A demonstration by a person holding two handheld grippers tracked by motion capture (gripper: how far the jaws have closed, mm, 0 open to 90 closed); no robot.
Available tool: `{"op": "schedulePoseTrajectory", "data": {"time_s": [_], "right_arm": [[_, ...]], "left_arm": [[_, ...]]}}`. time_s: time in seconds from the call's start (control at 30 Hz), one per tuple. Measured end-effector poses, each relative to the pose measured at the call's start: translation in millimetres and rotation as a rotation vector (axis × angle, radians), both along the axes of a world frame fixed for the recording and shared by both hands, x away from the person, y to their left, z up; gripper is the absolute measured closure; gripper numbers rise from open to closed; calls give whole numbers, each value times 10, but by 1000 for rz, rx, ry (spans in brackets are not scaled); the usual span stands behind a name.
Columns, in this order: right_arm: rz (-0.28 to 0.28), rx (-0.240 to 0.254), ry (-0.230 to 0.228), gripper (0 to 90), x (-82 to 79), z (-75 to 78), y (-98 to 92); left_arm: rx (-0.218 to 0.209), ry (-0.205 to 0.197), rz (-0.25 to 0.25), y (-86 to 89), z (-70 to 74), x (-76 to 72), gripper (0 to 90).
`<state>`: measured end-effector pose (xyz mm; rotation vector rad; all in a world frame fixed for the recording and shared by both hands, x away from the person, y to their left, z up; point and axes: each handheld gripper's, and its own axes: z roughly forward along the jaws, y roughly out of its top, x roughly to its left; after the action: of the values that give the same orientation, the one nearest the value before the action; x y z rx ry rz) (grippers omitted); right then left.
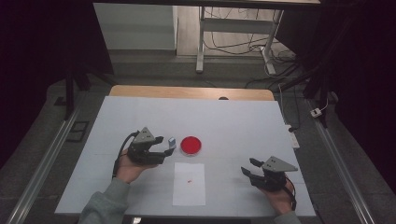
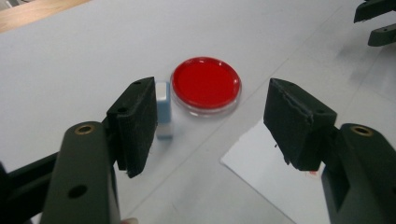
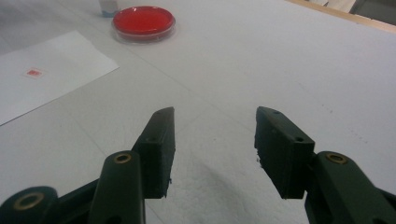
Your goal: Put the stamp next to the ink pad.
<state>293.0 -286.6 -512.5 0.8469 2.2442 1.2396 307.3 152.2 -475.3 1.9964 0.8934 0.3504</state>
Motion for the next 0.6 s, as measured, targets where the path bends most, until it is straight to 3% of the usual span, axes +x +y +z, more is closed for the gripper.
{"op": "schedulePoseTrajectory", "data": {"time_s": [0.3, 0.6], "right_arm": [[24, -9, -12, 471, -53, 19, 13], [39, -25, -15, 470, -54, 8, 10]], "left_arm": [[6, 14, 20, 191, -100, -306, 353], [3, 30, 37, 321, -233, -448, 354]]}}
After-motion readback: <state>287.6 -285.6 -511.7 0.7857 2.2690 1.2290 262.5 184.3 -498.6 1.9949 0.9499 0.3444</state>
